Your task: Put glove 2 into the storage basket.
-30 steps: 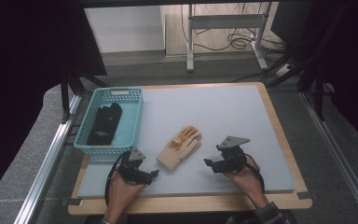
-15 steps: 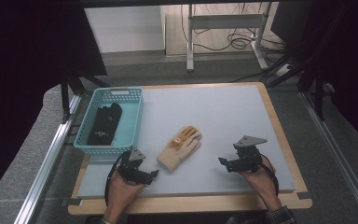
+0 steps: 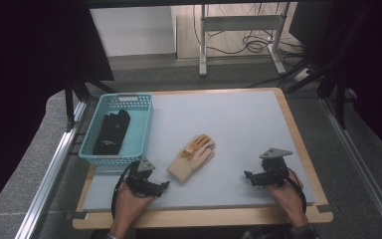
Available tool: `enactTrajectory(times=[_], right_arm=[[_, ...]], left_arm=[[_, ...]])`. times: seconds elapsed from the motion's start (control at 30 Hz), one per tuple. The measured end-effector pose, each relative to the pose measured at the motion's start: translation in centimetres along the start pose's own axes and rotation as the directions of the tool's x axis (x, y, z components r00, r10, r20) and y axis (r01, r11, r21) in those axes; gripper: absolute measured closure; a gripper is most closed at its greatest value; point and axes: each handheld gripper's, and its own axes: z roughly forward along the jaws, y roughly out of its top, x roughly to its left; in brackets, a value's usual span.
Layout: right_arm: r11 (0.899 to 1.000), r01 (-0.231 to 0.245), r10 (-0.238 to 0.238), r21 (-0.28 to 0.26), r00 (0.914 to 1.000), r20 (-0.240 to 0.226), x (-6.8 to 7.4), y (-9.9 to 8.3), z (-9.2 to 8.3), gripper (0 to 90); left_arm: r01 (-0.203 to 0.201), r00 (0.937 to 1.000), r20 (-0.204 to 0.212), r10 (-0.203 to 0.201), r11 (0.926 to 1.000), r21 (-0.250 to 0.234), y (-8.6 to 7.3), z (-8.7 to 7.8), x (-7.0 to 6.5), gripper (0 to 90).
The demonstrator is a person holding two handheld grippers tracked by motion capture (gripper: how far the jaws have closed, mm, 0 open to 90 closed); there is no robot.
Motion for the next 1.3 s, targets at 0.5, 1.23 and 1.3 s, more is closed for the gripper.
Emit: enactTrajectory(times=[0.5,1.23,1.3], right_arm=[[1.0,-0.009,0.009,-0.024,0.9999,0.005,-0.2,-0.6,0.3,4.9],[1.0,-0.011,0.012,-0.026,0.9999,0.005,-0.2,-0.6,0.3,5.0],[1.0,-0.012,0.012,-0.027,0.9999,0.005,-0.2,-0.6,0.3,5.0]], left_arm=[[-0.01,0.9999,-0.001,0.01,0.9999,0.001,0.0,-0.1,0.0,3.9],[-0.033,0.9948,0.095,0.036,0.9989,-0.033,6.1,0.5,-2.7,2.1],[-0.026,0.9941,0.104,0.029,0.9991,-0.034,6.9,1.1,-2.8,2.1]])
